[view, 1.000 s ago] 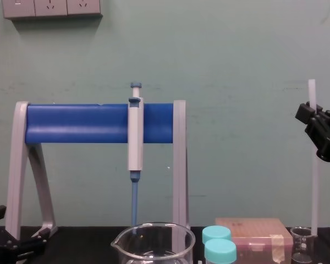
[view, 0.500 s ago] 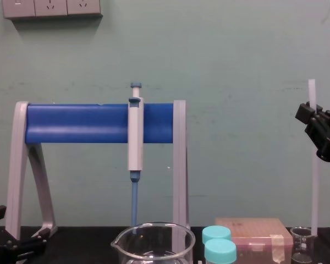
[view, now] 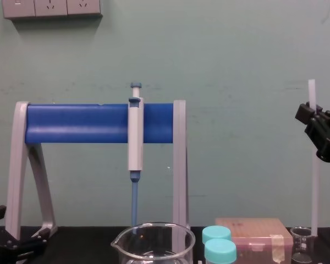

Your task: Pick up the stirring rod with one hand, then place it down.

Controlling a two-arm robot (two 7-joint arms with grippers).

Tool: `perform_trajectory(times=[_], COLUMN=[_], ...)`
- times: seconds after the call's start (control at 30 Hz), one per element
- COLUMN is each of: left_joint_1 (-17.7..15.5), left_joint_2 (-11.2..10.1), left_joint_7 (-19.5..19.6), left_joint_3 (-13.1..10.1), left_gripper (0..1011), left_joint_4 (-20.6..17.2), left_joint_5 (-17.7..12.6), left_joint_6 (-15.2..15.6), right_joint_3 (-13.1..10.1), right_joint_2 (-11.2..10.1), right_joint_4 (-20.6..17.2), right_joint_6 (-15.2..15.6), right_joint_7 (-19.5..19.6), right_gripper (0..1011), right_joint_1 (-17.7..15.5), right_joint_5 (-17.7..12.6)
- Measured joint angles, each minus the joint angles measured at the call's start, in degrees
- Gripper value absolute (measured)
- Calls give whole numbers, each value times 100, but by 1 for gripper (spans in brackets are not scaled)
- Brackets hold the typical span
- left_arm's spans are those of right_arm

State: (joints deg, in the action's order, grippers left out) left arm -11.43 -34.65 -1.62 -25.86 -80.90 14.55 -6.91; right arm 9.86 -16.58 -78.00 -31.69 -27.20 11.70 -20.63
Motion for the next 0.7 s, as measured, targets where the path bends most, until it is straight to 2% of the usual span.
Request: perform_trajectory(times=[0.7], left_joint_1=[0], left_joint_2=[0], left_joint_7=[0], left_joint_3=[0], left_gripper=[1000], left_joint_4=[0], left_joint_5=[0], left_joint_6=[0], right_joint_3=[75], right_joint_2=[50], right_joint_4=[-236], right_joint_6=[2], right_joint_7=[-270], right_gripper=[72], right_joint_1=[-236], right_joint_5=[111])
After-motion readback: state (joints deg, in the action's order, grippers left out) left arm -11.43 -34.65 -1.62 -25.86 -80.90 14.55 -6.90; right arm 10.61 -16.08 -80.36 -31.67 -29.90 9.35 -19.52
